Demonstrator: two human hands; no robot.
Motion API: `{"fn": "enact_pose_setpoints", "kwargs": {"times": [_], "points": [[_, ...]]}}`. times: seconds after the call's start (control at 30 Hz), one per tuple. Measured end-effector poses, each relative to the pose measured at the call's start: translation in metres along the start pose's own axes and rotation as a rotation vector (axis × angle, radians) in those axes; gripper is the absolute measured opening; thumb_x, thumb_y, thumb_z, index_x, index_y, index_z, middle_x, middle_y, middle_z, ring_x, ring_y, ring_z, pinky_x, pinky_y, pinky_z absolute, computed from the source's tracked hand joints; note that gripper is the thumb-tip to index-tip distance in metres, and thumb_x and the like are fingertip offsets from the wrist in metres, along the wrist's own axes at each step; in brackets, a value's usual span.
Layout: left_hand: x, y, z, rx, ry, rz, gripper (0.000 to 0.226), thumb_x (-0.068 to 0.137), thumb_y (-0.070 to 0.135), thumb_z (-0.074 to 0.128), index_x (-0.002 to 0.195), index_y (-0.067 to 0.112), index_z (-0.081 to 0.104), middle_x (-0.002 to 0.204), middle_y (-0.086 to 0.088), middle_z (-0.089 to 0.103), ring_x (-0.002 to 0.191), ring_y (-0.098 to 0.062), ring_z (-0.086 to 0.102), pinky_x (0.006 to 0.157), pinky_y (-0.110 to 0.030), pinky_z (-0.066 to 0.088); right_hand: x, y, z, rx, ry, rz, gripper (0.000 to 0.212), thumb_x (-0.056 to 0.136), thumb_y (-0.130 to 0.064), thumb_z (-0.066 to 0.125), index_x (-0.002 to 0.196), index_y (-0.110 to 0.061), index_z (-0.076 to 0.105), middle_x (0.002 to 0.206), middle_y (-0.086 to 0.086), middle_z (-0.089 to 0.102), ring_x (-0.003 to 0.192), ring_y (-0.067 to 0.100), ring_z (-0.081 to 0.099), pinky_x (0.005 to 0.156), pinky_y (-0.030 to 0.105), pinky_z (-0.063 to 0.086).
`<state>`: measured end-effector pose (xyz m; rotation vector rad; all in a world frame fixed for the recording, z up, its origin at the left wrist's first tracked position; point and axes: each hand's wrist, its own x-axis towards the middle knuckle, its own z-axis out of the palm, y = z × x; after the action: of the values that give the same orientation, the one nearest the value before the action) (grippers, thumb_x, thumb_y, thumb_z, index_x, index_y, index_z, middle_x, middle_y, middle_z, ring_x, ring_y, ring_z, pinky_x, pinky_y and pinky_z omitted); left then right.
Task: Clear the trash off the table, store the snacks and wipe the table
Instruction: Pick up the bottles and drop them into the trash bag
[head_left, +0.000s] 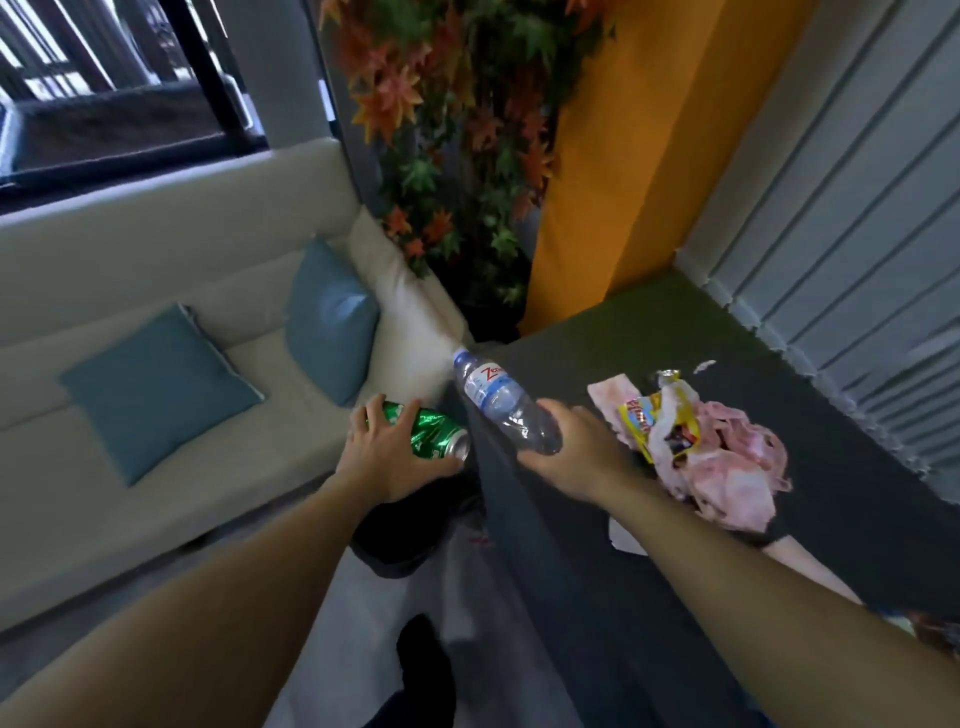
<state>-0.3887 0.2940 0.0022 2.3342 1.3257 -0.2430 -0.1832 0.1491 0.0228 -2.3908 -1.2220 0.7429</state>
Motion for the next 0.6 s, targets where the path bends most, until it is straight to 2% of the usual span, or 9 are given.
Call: {"fn": "enact_pose_setpoints", "kwargs": {"times": [0.17, 0.3, 0.6], "points": [[0.03, -0.061, 0.001, 0.002, -0.064, -0.06, 0.107, 0.067, 0.089, 0.055, 0.153, 0.034, 0.024, 0.156, -0.014, 0.011, 0.143, -0.04, 0.01, 0.119, -0.05, 0.023, 0.043, -0.045, 0.051, -0.042, -0.078, 0.021, 0.074, 0.072, -0.051, 0.074, 0.138, -0.033, 0.045, 0.114, 0.006, 0.054, 0.107, 0.031, 0.059, 0.092, 0.035, 0.049], [0.052, -0.097, 0.016, -0.01, -0.098, -0.103, 0.105, 0.067, 0.088, 0.057, 0.151, 0.034, 0.027, 0.154, -0.018, 0.015, 0.141, -0.041, 0.015, 0.119, -0.047, 0.023, 0.066, -0.066, 0.094, -0.061, -0.158, 0.063, 0.066, 0.072, -0.047, 0.074, 0.131, -0.033, 0.048, 0.111, 0.007, 0.053, 0.104, 0.035, 0.06, 0.089, 0.035, 0.049], [0.096, -0.162, 0.104, -0.081, -0.234, -0.226, 0.112, 0.059, 0.094, 0.046, 0.151, 0.034, 0.028, 0.151, -0.015, 0.02, 0.139, -0.039, 0.017, 0.118, -0.044, 0.023, 0.115, -0.048, 0.211, -0.144, -0.343, 0.157, 0.068, 0.078, -0.049, 0.066, 0.139, -0.034, 0.039, 0.12, 0.006, 0.047, 0.109, 0.038, 0.056, 0.092, 0.04, 0.047]]}}
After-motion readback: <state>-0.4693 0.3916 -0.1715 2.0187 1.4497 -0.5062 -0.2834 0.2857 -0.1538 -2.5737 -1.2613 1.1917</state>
